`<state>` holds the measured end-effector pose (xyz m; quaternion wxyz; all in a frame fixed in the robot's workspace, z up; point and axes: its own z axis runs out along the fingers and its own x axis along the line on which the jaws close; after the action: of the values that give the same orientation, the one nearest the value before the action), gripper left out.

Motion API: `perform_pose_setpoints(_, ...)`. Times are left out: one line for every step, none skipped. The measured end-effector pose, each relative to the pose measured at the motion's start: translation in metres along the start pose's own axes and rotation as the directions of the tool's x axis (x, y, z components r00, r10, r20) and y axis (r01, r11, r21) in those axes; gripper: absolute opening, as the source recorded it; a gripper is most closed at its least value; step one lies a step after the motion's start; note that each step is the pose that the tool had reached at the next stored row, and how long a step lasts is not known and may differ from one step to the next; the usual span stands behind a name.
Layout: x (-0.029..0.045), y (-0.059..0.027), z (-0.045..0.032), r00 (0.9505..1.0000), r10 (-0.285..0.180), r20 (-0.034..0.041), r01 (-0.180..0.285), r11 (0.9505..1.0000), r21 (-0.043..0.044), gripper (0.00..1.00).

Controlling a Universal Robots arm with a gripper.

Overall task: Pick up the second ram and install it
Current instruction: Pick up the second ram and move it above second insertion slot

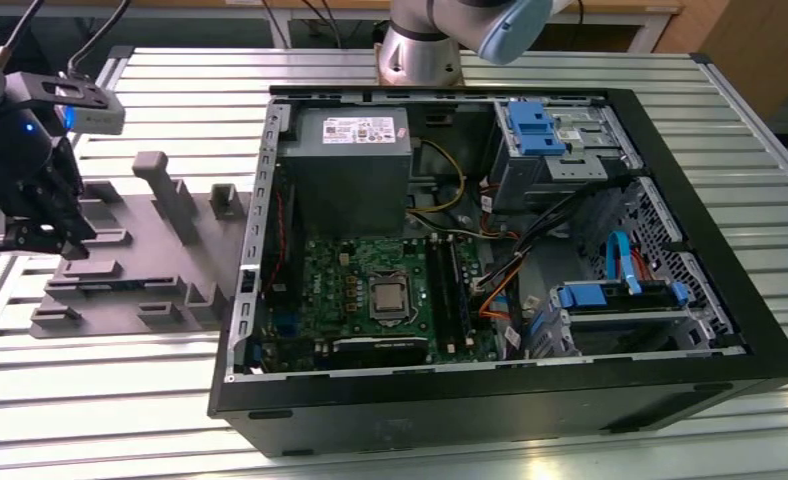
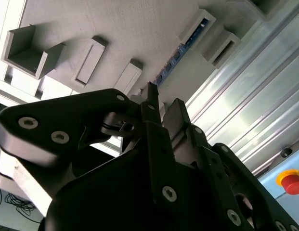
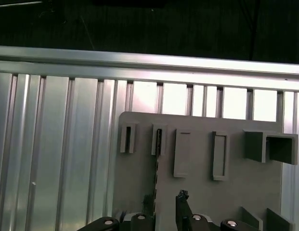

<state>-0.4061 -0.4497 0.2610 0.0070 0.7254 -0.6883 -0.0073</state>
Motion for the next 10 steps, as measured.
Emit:
perform_pose_setpoints(0.0001,0.0001,0.0018,1.0000,0.000,0.0000,0.000,1.0000,-0.0001,0.32)
perform_pose_setpoints(0.0003,0.0001,0.0036,1.0000,0.000,0.0000,0.000,1.0000,0.0000,0.32)
perform_pose_setpoints(0.0005,0.0000,0.0054,1.0000,0.000,0.0001,0.000,1.0000,0.0001,0.32)
perform_pose_setpoints(0.0007,0.0000,0.0072,1.0000,0.000,0.0000,0.000,1.0000,0.0000,0.32)
perform_pose_setpoints(0.0009,-0.0001,0.0090,1.0000,0.000,0.0000,0.000,1.0000,0.0001,0.32)
perform_pose_setpoints(0.0011,-0.0001,0.0110,1.0000,0.000,0.0001,0.000,1.0000,0.0001,0.32)
perform_pose_setpoints(0.0013,-0.0001,0.0128,1.0000,0.000,0.0000,0.000,1.0000,0.0001,0.32)
perform_pose_setpoints(0.0015,-0.0001,0.0145,1.0000,0.000,-0.0001,0.000,1.0000,-0.0001,0.32)
perform_pose_setpoints(0.0017,-0.0001,0.0162,1.0000,0.000,0.0000,0.000,1.0000,0.0000,0.32)
perform_pose_setpoints(0.0018,-0.0001,0.0178,1.0000,0.000,0.0000,0.000,1.0000,0.0000,0.32)
